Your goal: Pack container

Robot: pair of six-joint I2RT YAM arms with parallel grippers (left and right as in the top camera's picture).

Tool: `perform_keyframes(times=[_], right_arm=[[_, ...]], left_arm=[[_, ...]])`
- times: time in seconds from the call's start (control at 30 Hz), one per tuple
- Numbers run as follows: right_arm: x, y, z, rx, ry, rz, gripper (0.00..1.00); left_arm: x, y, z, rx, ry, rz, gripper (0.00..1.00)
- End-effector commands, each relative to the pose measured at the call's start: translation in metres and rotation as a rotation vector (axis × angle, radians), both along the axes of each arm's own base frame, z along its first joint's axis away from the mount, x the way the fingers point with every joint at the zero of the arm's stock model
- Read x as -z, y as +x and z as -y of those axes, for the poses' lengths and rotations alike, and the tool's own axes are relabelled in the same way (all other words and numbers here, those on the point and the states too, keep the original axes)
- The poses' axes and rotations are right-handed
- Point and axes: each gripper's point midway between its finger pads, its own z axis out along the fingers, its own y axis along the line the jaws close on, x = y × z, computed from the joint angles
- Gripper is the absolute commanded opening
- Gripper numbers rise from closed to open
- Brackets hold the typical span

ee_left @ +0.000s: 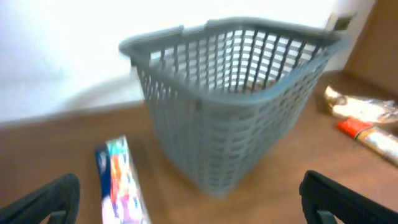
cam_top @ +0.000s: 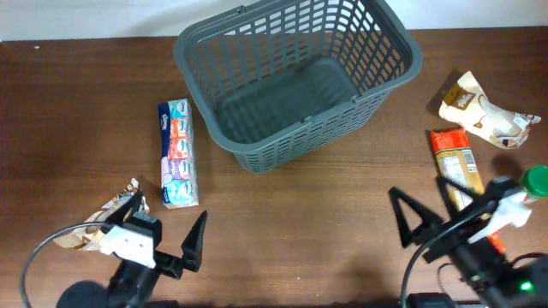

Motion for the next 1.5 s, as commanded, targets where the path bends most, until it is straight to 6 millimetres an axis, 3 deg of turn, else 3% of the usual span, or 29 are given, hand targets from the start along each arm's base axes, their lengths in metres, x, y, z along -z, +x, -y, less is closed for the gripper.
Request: perform_keyframes(times=[0.0,0.1,0.3,0.43,0.63,0.77,1.0,1.1,1.2,1.27,1.33,1.4,1.47], right_arm=[[-0.069,-0.008,-0.012,-0.079,-0.046,0.132,0.99],[-0.116,-0.016,-0.01,-0.066,-0.036,0.182,0.99],[-0.161,-0.005,0.015,0.076,-0.163,0.117,0.98],[-0.162,0.004,0.014,0.049,-0.2,-0.017,0.98],[-0.133,0.026,0.012,0.027,-0.194,-0.17,0.99],[-0.132,0.042,0.012,0.025,-0.194,-0.191,0.99],[-0.138,0.08,0.005,-0.039,-0.248,-0.17,0.99],[-0.132,0.101,0.006,-0.048,-0.264,-0.193,0.99],[-0.118,0.125,0.006,-0.065,-0.298,-0.227,0.99],[-0.105,0.139,0.007,-0.066,-0.3,-0.274,0.99],[-0.087,0.15,0.009,-0.068,-0.301,-0.343,0.99],[-0.065,0.156,0.016,-0.042,-0.32,-0.434,0.99],[-0.044,0.158,0.03,0.018,-0.358,-0.529,0.99]], left_arm=[[-0.042,-0.015,0.028,0.176,-0.009,0.134,0.99],[-0.067,-0.015,0.023,0.144,-0.031,0.133,0.99],[-0.123,0.007,0.002,0.014,-0.002,-0.001,0.99],[-0.172,0.016,0.021,0.138,-0.033,-0.09,0.99],[-0.197,0.031,0.038,0.258,-0.061,-0.08,0.99],[-0.195,0.032,0.036,0.227,-0.051,-0.157,1.0],[-0.196,-0.02,0.093,0.559,0.094,-0.158,1.0],[-0.18,-0.032,0.117,0.677,0.133,-0.227,1.0],[-0.151,-0.04,0.139,0.746,0.197,-0.356,1.0],[-0.124,-0.031,0.142,0.639,0.276,-0.464,0.99],[-0.096,-0.01,0.129,0.394,0.39,-0.544,1.0],[-0.083,0.005,0.114,0.161,0.478,-0.556,0.99],[-0.077,0.009,0.123,0.118,0.521,-0.543,0.99]])
